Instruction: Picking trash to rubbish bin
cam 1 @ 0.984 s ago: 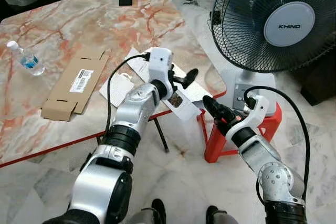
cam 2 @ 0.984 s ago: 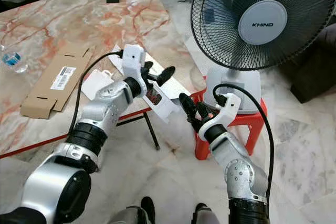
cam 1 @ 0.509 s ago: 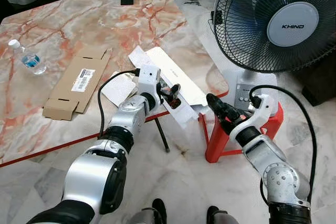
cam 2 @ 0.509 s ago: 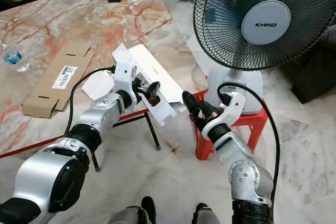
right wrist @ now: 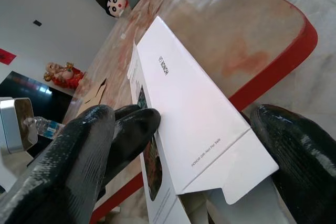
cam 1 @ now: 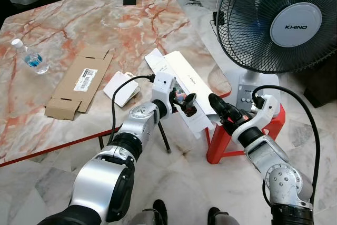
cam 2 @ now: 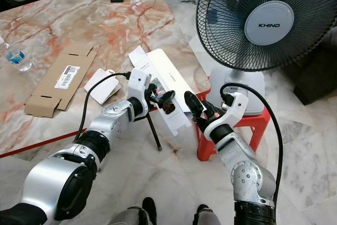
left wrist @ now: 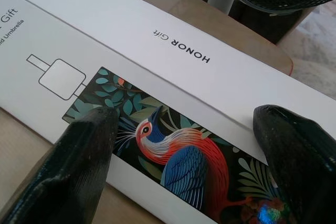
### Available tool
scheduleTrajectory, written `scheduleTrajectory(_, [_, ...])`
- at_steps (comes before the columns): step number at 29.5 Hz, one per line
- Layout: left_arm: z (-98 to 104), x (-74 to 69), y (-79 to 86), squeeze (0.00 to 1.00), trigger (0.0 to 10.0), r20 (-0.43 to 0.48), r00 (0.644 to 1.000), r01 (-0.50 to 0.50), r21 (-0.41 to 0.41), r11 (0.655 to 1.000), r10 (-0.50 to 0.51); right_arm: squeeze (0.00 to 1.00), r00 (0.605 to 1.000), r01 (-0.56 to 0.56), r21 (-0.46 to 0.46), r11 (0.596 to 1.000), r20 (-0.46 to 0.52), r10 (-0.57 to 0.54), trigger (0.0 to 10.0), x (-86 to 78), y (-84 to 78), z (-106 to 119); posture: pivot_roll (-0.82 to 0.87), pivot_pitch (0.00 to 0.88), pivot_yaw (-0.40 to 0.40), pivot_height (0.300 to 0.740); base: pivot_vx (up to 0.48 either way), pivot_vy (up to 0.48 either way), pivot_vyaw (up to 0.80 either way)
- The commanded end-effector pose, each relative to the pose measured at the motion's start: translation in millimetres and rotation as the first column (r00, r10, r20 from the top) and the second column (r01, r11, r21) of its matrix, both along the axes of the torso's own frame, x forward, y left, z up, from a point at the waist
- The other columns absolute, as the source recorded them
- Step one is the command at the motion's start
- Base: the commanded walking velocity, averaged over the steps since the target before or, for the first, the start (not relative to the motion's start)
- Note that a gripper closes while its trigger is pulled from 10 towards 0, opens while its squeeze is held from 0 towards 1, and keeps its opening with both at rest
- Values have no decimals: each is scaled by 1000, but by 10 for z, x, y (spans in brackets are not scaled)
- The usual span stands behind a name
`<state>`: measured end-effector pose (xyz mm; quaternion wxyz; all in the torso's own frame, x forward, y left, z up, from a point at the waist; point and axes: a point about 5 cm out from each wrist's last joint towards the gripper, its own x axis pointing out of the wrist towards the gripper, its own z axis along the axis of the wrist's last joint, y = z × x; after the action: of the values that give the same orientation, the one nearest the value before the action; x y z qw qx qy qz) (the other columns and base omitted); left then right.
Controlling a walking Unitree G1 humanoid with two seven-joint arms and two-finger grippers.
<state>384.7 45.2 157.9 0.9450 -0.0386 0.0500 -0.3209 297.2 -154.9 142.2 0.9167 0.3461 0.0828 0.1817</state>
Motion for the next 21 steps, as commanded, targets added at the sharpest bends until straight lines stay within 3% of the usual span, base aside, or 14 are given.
scheduleTrajectory(1, [7, 20, 85, 0, 10000, 0, 1000, -18, 2, 1000, 18, 0, 999, -48, -7, 999, -26, 48, 10000, -19, 79, -61, -164, 218, 132, 740, 0, 0, 0])
scheduleTrajectory(4, [53, 44, 124, 0, 10000, 11, 999, -30, 0, 1000, 30, 0, 998, -49, -36, 998, -48, 47, 10000, -24, 61, -119, -164, 218, 132, 740, 0, 0, 0])
scheduleTrajectory(8, [186, 108, 236, 0, 10000, 44, 997, -66, -12, 998, 66, 0, 977, -211, -116, 970, -64, 205, 10000, -114, 130, -214, -156, 220, 125, 740, 0, 0, 0])
scheduleTrajectory(15, [226, 123, 287, 0, 10000, 48, 996, -79, -35, 996, 80, 0, 979, -201, -106, 974, -57, 196, 10000, -35, 129, -193, -153, 216, 117, 740, 0, 0, 0])
scheduleTrajectory(21, [209, 100, 237, 0, 10000, 36, 998, -54, -52, 997, 56, 0, 979, -202, -95, 975, -54, 198, 10000, 11, 185, -211, -150, 215, 114, 740, 0, 0, 0])
